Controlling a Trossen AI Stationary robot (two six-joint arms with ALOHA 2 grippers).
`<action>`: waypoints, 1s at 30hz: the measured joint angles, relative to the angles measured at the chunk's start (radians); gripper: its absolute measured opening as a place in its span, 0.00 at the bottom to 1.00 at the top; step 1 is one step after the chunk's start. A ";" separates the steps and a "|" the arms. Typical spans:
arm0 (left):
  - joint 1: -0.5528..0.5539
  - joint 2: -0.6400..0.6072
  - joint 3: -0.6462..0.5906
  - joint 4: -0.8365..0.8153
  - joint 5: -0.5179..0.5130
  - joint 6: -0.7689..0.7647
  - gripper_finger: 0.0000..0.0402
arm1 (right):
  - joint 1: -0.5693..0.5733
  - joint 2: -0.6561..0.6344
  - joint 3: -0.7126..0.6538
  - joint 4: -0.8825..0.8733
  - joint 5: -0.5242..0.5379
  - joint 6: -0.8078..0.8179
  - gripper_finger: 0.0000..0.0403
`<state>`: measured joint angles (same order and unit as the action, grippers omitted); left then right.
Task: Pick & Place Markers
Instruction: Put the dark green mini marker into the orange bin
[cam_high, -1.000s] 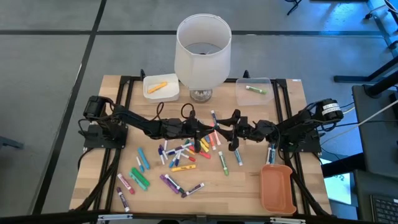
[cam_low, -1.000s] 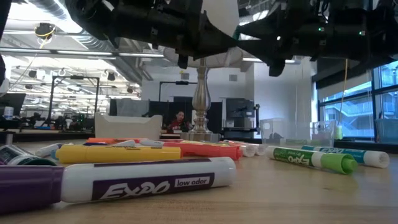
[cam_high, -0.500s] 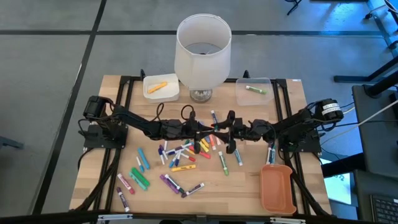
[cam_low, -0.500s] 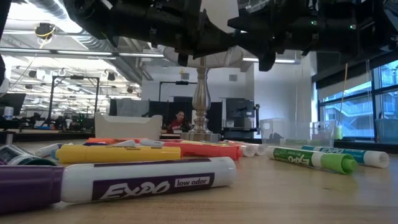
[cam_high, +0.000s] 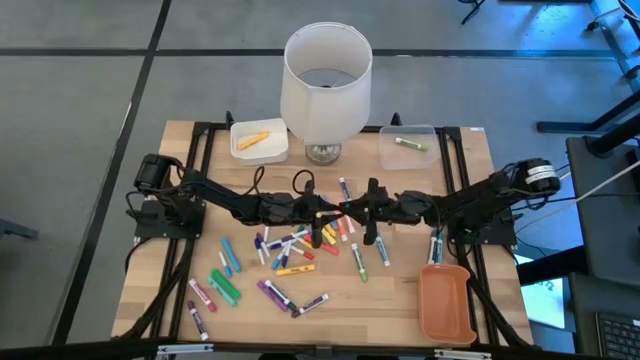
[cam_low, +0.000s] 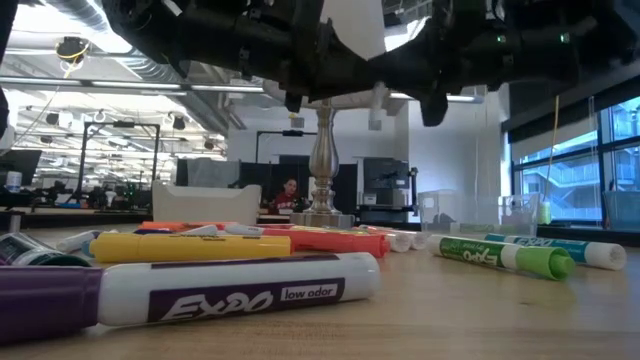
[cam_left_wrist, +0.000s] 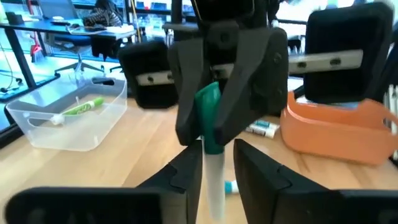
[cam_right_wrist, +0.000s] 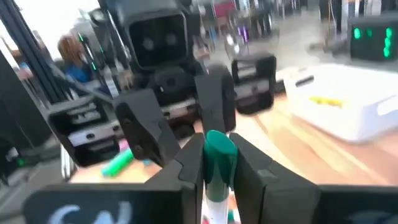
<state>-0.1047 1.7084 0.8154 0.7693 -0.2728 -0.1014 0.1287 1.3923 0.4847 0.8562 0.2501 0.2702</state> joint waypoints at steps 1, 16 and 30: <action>0.000 0.000 0.000 -0.003 -0.001 0.009 0.24 | 0.000 -0.033 0.018 -0.106 0.000 0.008 0.14; 0.037 -0.002 0.001 -0.248 -0.132 -0.037 0.31 | 0.254 -0.283 0.445 -1.389 0.004 0.302 0.14; 0.030 -0.002 0.001 -0.317 -0.117 -0.103 0.28 | 0.560 -0.272 0.459 -1.801 -0.302 0.892 0.14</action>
<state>-0.0746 1.7065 0.8162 0.4519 -0.3901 -0.2047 0.6883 1.1199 0.9440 -0.9448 -0.0523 1.1626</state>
